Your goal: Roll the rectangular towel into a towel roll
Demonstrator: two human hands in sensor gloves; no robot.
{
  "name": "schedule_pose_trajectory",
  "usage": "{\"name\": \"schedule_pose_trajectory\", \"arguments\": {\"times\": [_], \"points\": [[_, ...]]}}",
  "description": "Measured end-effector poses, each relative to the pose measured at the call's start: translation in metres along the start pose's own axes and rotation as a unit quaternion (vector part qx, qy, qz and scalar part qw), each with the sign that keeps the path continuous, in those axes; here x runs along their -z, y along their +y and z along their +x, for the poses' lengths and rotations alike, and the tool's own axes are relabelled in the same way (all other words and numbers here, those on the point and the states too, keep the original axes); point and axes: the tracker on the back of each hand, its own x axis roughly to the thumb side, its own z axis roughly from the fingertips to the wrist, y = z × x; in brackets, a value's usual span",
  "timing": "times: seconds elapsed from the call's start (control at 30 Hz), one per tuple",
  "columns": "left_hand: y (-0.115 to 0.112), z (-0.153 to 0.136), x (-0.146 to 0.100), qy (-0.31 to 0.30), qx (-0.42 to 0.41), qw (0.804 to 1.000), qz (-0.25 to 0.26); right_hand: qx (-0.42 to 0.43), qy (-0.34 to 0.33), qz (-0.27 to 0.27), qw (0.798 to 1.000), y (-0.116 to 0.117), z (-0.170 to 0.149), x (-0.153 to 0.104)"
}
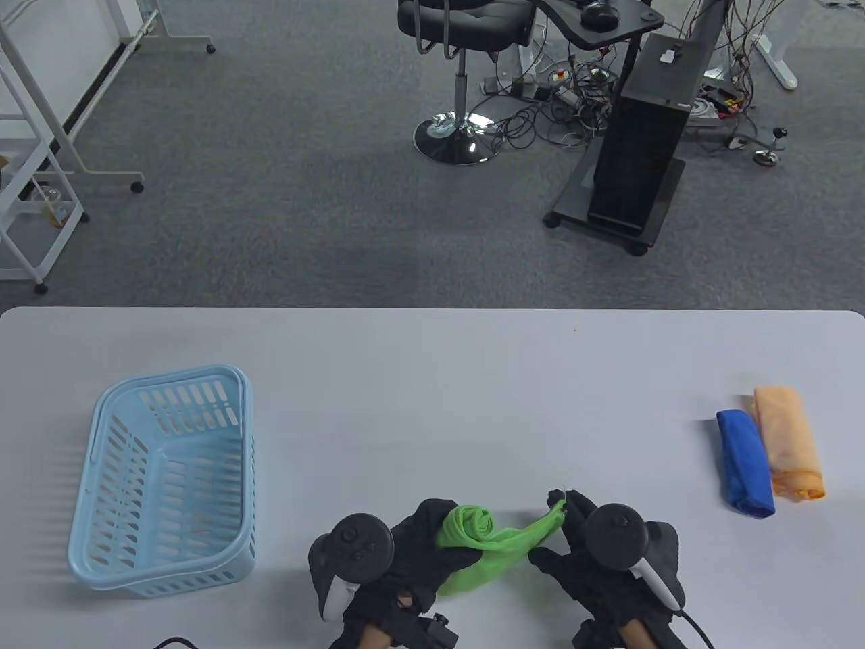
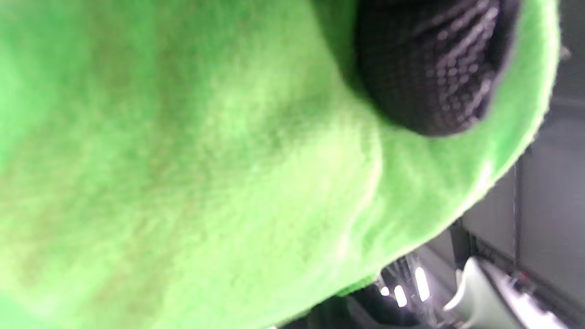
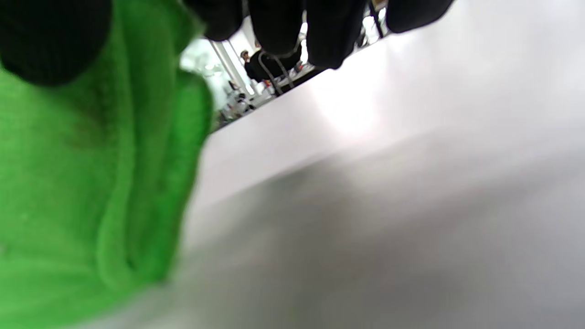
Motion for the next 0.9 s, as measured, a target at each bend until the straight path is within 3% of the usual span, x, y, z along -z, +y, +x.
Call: {"name": "schedule_pose_trajectory", "arguments": {"times": [0.07, 0.17, 0.23, 0.3, 0.37, 0.43, 0.5, 0.57, 0.63, 0.7, 0.77, 0.9], "points": [[-0.001, -0.010, 0.002, 0.030, -0.058, 0.998, 0.002, 0.082, 0.002, 0.015, 0.997, 0.002, 0.001, 0.001], [-0.003, -0.019, 0.003, 0.080, -0.097, 0.992, -0.027, 0.092, 0.011, -0.005, 0.996, 0.000, 0.001, 0.002], [0.002, -0.022, 0.002, 0.116, -0.053, 0.992, -0.022, 0.075, 0.018, -0.007, 0.997, -0.002, -0.001, 0.003], [0.009, -0.023, 0.001, 0.133, 0.035, 0.990, 0.014, 0.066, 0.031, 0.004, 0.997, -0.005, -0.004, 0.004], [0.014, -0.021, 0.001, 0.151, 0.119, 0.981, 0.016, 0.074, 0.046, 0.011, 0.996, -0.006, -0.008, 0.005], [0.016, -0.018, 0.000, 0.164, 0.132, 0.977, 0.017, 0.077, 0.055, 0.009, 0.995, -0.007, -0.010, 0.005], [0.019, -0.017, 0.000, 0.170, 0.123, 0.977, 0.023, 0.065, 0.065, 0.005, 0.996, -0.009, -0.012, 0.005], [0.019, -0.019, 0.000, 0.167, 0.101, 0.981, -0.002, 0.061, 0.072, -0.003, 0.996, -0.012, -0.015, 0.006], [0.017, -0.021, 0.001, 0.145, 0.020, 0.989, -0.029, 0.078, 0.073, -0.029, 0.994, -0.016, -0.016, 0.005], [0.016, -0.025, 0.002, 0.154, -0.063, 0.984, -0.056, 0.095, 0.073, -0.022, 0.993, -0.019, -0.017, 0.005], [0.016, -0.028, 0.003, 0.150, -0.083, 0.984, -0.048, 0.096, 0.077, -0.026, 0.992, -0.023, -0.018, 0.005], [0.027, -0.024, 0.000, 0.166, 0.044, 0.985, 0.017, 0.052, 0.112, -0.082, 0.989, -0.035, -0.028, 0.003]]}}
